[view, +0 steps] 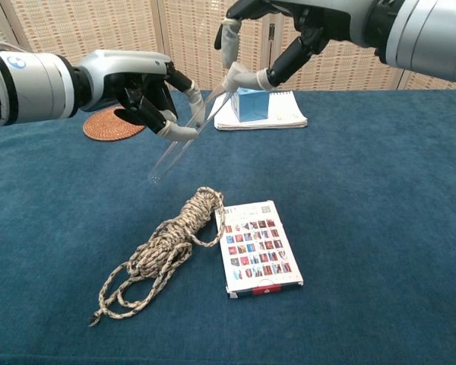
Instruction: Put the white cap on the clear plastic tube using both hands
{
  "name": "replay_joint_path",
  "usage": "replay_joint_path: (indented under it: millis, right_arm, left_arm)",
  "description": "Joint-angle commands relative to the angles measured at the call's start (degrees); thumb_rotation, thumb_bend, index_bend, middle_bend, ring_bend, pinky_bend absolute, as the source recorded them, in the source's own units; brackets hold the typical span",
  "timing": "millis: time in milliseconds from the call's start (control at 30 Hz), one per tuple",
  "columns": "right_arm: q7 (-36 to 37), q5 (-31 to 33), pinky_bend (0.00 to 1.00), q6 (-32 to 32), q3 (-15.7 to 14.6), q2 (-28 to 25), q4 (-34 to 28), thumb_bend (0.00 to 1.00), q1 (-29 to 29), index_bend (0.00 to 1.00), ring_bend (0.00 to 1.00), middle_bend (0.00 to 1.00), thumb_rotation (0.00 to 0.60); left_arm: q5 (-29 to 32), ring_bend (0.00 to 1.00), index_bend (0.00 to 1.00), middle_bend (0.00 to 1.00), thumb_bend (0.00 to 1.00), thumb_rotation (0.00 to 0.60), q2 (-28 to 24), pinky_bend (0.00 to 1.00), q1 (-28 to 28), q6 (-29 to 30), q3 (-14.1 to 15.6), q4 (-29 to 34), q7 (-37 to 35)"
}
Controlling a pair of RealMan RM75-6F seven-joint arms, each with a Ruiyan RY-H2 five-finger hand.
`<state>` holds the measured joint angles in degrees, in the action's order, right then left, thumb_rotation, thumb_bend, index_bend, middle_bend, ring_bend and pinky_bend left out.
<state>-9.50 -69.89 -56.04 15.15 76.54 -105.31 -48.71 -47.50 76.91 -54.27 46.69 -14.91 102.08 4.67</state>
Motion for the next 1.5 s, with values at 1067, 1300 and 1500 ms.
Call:
replay_joint_path:
  millis: [1067, 1300, 1500]
  right_arm:
    - [5.3, -0.7, 0.00, -3.1, -0.4, -4.5, 1.8, 0.26, 4.1, 0.51, 0.00, 0.21, 0.600]
    - [8.8, -1.5, 0.00, -3.6, -1.1, -6.1, 4.0, 0.26, 6.2, 0.51, 0.00, 0.21, 0.600]
    - [11.5, -2.0, 0.00, -3.4, -1.7, -6.5, 6.4, 0.26, 7.5, 0.51, 0.00, 0.21, 0.600]
  left_arm:
    - [4.0, 0.95, 0.62, 1.00, 0.34, 0.600, 6.4, 1.00, -2.2, 3.7, 7.0, -14.3, 14.6]
    - [8.9, 0.95, 0.61, 1.00, 0.34, 0.600, 12.6, 1.00, -4.6, 4.2, 7.8, -22.6, 22.9]
    - [12.1, 0.95, 0.60, 1.00, 0.34, 0.600, 17.4, 1.00, -6.3, 2.5, 7.1, -28.8, 26.1]
